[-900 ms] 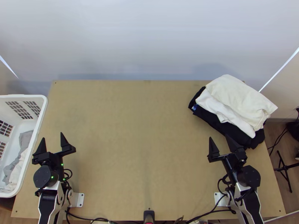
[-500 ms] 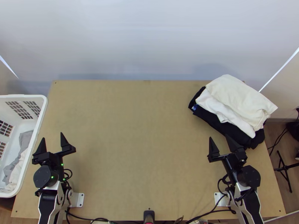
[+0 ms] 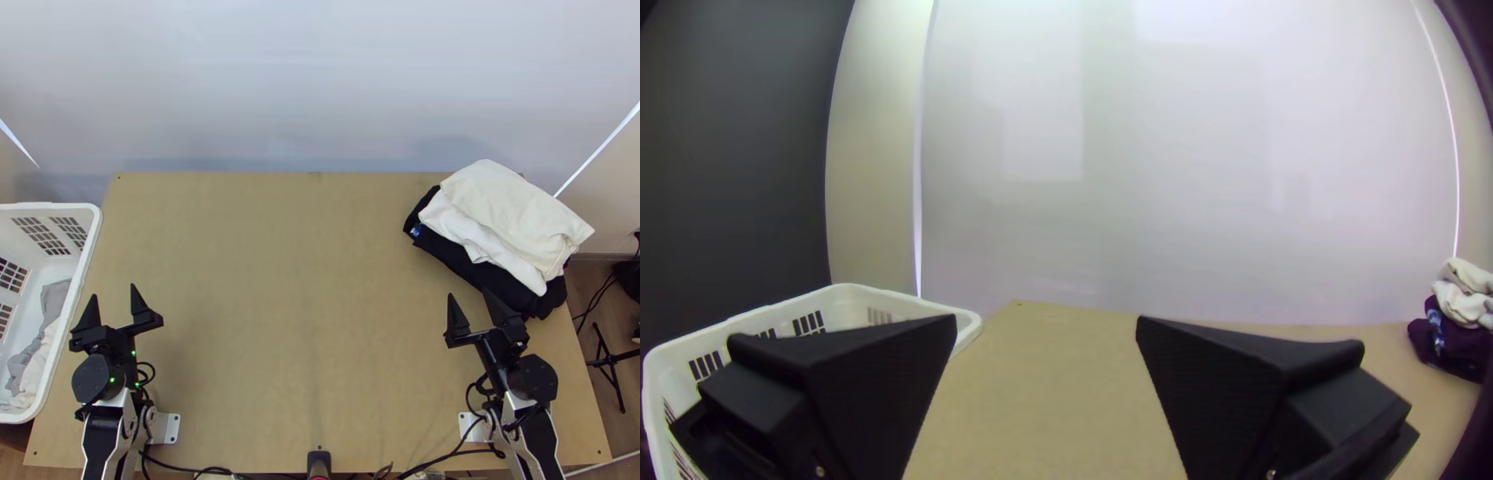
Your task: Fold the t-shirt
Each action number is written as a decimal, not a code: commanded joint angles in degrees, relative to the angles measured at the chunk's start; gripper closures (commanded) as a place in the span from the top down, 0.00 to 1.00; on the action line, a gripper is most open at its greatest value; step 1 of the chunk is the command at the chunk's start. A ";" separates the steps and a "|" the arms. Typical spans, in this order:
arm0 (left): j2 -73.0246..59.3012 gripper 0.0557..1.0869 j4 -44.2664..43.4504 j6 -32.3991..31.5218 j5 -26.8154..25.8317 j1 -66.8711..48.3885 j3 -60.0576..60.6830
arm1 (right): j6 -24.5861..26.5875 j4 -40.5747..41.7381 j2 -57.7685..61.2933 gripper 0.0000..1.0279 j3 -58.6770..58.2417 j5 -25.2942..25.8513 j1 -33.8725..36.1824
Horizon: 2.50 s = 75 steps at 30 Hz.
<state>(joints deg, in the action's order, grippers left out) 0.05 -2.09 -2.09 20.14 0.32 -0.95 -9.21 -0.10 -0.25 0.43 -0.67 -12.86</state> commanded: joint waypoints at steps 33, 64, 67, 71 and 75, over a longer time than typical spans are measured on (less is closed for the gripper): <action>-67.29 0.95 25.20 3.23 -20.14 53.91 -54.24 | -0.10 0.01 -0.01 0.96 0.01 0.05 0.03; -139.98 0.95 47.18 9.91 -19.26 67.53 -96.78 | -0.10 0.01 -0.01 0.96 0.01 0.05 0.03; -141.47 0.95 46.65 12.11 -19.26 67.53 -96.78 | -0.10 0.01 -0.01 0.96 0.01 0.05 -0.06; -141.82 0.82 44.63 15.01 -19.17 67.45 -94.85 | -0.10 0.01 -0.01 0.96 0.01 0.05 0.03; -140.77 0.16 39.53 16.59 -19.17 67.71 -92.48 | -0.10 0.01 -0.01 0.96 0.01 0.05 0.03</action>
<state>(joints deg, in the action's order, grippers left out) -140.03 42.83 11.73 0.86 67.64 -95.66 -9.34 -0.10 -0.27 0.43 -0.64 -12.86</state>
